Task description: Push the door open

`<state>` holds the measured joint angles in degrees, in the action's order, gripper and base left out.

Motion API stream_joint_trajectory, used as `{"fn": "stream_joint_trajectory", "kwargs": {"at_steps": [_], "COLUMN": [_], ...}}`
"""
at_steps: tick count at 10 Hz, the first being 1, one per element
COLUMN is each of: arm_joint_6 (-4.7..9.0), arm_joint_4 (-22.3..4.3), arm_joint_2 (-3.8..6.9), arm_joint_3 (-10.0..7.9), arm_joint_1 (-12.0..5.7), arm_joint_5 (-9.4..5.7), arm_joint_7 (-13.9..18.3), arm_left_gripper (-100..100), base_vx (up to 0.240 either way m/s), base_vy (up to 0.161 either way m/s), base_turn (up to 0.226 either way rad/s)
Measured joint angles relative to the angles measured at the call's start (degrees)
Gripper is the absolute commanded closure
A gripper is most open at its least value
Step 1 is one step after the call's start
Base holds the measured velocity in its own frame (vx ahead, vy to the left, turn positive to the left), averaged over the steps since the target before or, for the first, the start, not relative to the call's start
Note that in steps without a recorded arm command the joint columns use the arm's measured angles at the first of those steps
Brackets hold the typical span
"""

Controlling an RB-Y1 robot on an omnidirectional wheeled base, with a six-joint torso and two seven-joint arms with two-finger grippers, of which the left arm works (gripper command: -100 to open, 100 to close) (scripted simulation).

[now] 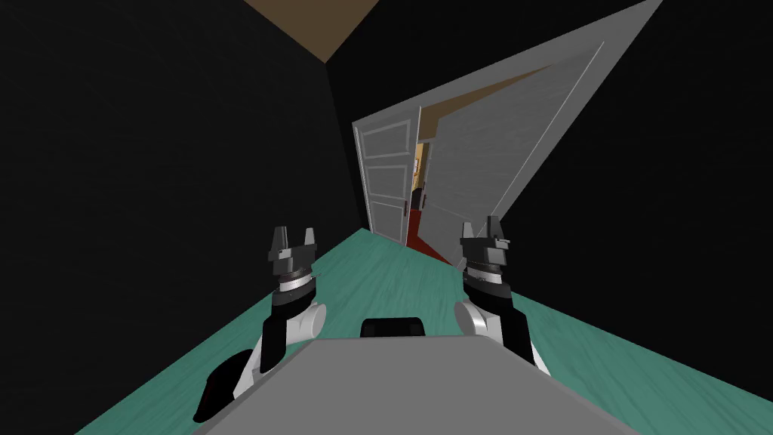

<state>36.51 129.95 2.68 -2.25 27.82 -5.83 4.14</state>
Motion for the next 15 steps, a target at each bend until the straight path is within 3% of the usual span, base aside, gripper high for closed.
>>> {"fn": "stream_joint_trajectory", "kwargs": {"at_steps": [5,15], "arm_joint_6": [1.42,4.45], "arm_joint_4": [-5.75,-19.84], "arm_joint_2": [1.07,2.64], "arm_joint_3": [0.79,2.52], "arm_joint_1": [-1.58,-5.56], "arm_joint_5": [-2.83,-10.31], "arm_joint_7": [3.67,13.49], "arm_left_gripper": [-100,-100], "base_vx": [0.185,0.149], "base_vy": [0.019,0.026], "base_turn": [-0.173,-0.208]}}
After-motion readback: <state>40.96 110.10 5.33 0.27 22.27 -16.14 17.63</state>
